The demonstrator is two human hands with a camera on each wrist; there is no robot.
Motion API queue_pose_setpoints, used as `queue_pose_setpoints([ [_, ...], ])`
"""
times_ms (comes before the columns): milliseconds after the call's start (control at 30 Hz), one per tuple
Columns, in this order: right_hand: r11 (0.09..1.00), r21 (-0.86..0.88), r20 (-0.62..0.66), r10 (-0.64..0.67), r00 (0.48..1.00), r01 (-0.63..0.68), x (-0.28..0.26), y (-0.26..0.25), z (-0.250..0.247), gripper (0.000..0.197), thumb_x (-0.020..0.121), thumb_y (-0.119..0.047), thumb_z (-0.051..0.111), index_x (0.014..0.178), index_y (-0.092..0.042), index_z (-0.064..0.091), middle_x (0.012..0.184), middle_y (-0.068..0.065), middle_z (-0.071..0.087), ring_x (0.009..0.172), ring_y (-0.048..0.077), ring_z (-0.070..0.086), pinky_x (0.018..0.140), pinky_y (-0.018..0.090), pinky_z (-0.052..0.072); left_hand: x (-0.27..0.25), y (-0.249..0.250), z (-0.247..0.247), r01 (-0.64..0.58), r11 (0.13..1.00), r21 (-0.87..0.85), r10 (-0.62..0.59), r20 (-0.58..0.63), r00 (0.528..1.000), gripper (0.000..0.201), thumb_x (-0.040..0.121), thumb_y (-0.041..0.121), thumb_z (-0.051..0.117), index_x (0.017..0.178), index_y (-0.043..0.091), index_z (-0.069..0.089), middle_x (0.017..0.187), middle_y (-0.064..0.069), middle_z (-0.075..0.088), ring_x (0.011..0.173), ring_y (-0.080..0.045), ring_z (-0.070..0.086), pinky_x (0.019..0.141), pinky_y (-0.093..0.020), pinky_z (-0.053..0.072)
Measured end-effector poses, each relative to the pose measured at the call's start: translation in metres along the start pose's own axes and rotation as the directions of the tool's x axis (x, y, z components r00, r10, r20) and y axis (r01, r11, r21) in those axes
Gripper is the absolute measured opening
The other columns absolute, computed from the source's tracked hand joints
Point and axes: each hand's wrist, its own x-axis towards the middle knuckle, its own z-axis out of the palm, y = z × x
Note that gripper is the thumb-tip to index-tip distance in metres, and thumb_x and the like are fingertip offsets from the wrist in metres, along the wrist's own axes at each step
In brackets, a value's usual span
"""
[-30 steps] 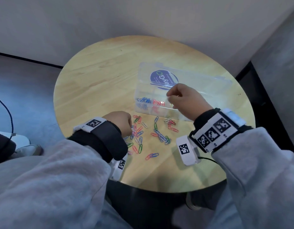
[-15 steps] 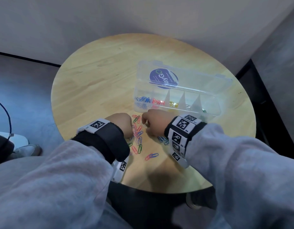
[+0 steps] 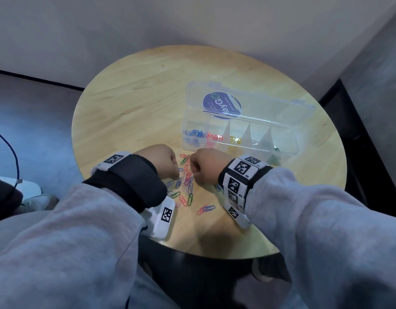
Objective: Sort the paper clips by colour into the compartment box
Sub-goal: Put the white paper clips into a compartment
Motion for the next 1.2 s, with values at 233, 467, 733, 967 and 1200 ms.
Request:
queue_pose_setpoints([
  [233, 0.996, 0.046, 0.085, 0.068, 0.994, -0.072, -0.010, 0.004, -0.003, 0.013, 0.073, -0.007, 0.057, 0.070, -0.018, 0.053, 0.075, -0.002, 0.058, 0.071, 0.018, 0.054, 0.054, 0.022, 0.042, -0.003, -0.004, -0.007, -0.008, 0.954, -0.301, 0.032, 0.072, 0.997, 0.017, 0.081, 0.006, 0.062, 0.075, 0.020, 0.053, 0.065, -0.002, 0.057, 0.059, -0.017, 0.050, 0.065, -0.025, 0.044],
  [467, 0.830, 0.548, -0.016, 0.132, 0.991, -0.101, -0.022, 0.033, -0.008, 0.020, 0.079, -0.002, 0.059, 0.073, -0.020, 0.057, 0.065, -0.006, 0.055, 0.058, 0.008, 0.055, 0.066, 0.025, 0.052, -0.007, 0.006, -0.008, 0.036, 0.766, -0.642, 0.063, 0.132, 0.989, 0.026, 0.090, -0.004, 0.042, 0.071, 0.010, 0.052, 0.059, -0.004, 0.051, 0.040, -0.005, 0.055, 0.043, -0.014, 0.044],
  [733, 0.666, 0.690, 0.174, 0.228, 0.958, -0.284, -0.041, 0.058, -0.005, 0.030, 0.086, 0.004, 0.036, 0.070, -0.009, 0.059, 0.058, 0.007, 0.051, 0.049, 0.016, 0.052, 0.045, 0.019, 0.045, 0.000, 0.012, -0.001, 0.033, 0.883, -0.468, 0.013, 0.094, 0.995, 0.015, 0.088, 0.010, 0.048, 0.074, 0.014, 0.048, 0.063, -0.005, 0.045, 0.052, -0.018, 0.038, 0.052, -0.023, 0.028],
  [967, 0.853, 0.449, 0.130, 0.234, 0.964, -0.267, -0.043, 0.058, 0.001, 0.025, 0.085, -0.026, 0.060, 0.065, -0.019, 0.048, 0.064, -0.004, 0.052, 0.054, 0.012, 0.045, 0.054, 0.023, 0.037, 0.007, 0.012, 0.016, 0.030, 0.998, 0.062, -0.029, -0.019, 0.999, 0.005, 0.079, 0.020, 0.062, 0.080, 0.018, 0.057, 0.079, -0.005, 0.054, 0.073, -0.022, 0.047, 0.061, -0.024, 0.032],
  [1200, 0.973, 0.111, 0.097, 0.193, 0.976, -0.204, -0.036, 0.044, 0.005, 0.027, 0.083, -0.027, 0.067, 0.065, -0.020, 0.048, 0.087, 0.000, 0.057, 0.081, 0.017, 0.051, 0.068, 0.024, 0.041, 0.018, 0.016, 0.022, 0.065, 0.996, 0.061, -0.063, -0.026, 0.998, 0.023, 0.074, 0.023, 0.072, 0.092, 0.008, 0.070, 0.083, -0.006, 0.063, 0.077, -0.024, 0.055, 0.065, -0.024, 0.038],
])
